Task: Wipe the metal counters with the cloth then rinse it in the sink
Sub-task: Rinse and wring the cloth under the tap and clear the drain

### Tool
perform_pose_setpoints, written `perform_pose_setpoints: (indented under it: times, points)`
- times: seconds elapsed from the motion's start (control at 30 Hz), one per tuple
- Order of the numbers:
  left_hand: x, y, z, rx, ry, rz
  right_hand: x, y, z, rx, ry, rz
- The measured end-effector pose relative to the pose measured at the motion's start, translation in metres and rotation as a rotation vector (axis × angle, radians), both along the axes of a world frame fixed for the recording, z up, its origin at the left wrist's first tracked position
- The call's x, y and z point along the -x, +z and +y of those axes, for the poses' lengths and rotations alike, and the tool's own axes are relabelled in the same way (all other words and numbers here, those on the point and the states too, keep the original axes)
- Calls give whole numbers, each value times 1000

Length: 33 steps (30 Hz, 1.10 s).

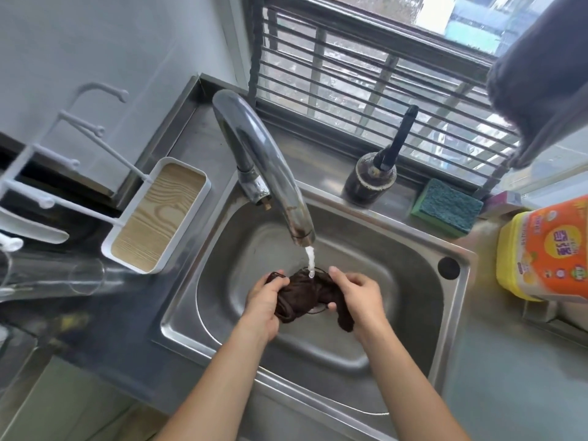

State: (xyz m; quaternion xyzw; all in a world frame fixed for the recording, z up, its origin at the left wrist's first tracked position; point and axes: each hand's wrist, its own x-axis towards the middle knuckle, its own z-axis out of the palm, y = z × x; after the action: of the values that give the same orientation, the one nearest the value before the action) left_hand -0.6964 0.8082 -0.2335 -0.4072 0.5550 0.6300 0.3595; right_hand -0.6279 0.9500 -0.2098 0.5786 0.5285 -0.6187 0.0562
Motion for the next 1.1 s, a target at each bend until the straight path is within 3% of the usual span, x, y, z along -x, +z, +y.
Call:
perform_pose_setpoints:
  times: [0.1,0.2,0.27,0.43,0.53,0.57,0.63,0.7,0.77,0.83,0.93,0.97,1.07,1.1]
  points:
    - [-8,12,11,-102,-59,-152,0,-1,-28,-5,43,105]
    - [-17,13,17,-44,-158,-223,-6,-9,-57,-440,338,167]
    - [-21,7,15,-18,-145,-207,-11,-12,-70,-578,387,263]
    - [-21,0,12,24,-183,119,-8,-22,-60,-323,366,346]
    - [-14,1,11,98,-133,255,-4,-21,-33,-554,230,85]
    - [-10,1,10,132,-87,250,-1,-18,-22,-542,180,-23]
    - [-6,-5,5,167,-3,205,3,-7,-7,-293,98,-161]
    - [-6,-4,4,151,-47,170,6,5,-7,-127,114,-134]
    - [-10,-4,9,59,-110,154,6,9,-18,-262,263,-12]
    - [-12,2,16,-44,-115,102,3,4,-33,-524,398,158]
    - [-16,3,21,-191,-134,-11,0,-15,-43,-684,274,252]
    - [-18,5,23,-225,-153,-41,1,-16,-43,-630,198,231]
    - [-23,4,27,-253,-175,-73,9,-22,-42,-21,-31,285]
    - [-23,4,27,-246,-197,-64,9,-23,-40,50,-44,274]
